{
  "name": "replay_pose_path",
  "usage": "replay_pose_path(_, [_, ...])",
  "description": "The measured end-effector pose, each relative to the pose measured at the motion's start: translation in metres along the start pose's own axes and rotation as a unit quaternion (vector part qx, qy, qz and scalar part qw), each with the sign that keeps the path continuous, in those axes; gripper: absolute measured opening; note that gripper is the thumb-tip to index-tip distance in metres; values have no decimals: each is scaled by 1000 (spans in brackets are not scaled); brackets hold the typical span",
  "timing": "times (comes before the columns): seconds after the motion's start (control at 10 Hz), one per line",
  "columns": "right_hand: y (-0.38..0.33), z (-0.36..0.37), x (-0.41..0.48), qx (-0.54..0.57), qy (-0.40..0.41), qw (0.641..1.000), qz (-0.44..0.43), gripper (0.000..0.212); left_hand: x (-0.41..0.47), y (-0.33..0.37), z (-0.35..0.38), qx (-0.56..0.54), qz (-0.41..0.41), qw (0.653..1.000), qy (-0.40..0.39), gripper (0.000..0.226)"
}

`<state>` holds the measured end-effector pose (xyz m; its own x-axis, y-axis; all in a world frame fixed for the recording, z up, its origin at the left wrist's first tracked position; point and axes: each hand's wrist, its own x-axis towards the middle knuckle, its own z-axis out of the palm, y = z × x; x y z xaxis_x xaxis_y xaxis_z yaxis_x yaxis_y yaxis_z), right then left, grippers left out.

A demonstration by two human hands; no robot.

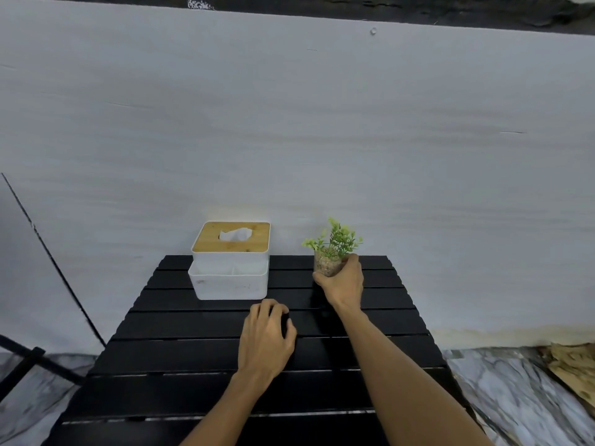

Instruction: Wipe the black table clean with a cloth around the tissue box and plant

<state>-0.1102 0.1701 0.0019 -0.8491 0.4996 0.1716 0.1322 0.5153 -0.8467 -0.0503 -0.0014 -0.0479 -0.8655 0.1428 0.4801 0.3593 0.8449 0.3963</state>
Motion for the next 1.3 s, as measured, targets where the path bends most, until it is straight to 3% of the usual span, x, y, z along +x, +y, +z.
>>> replay_pose_path(0.8, [-6, 15, -13, 18, 28, 998, 61, 63, 0, -1, 2, 3, -1, 1000, 0, 17])
replay_pose_path(1.3, [-7, 4, -31, 30, 41, 995, 84, 78, -1, -4, 1, -21, -1, 1000, -10, 18])
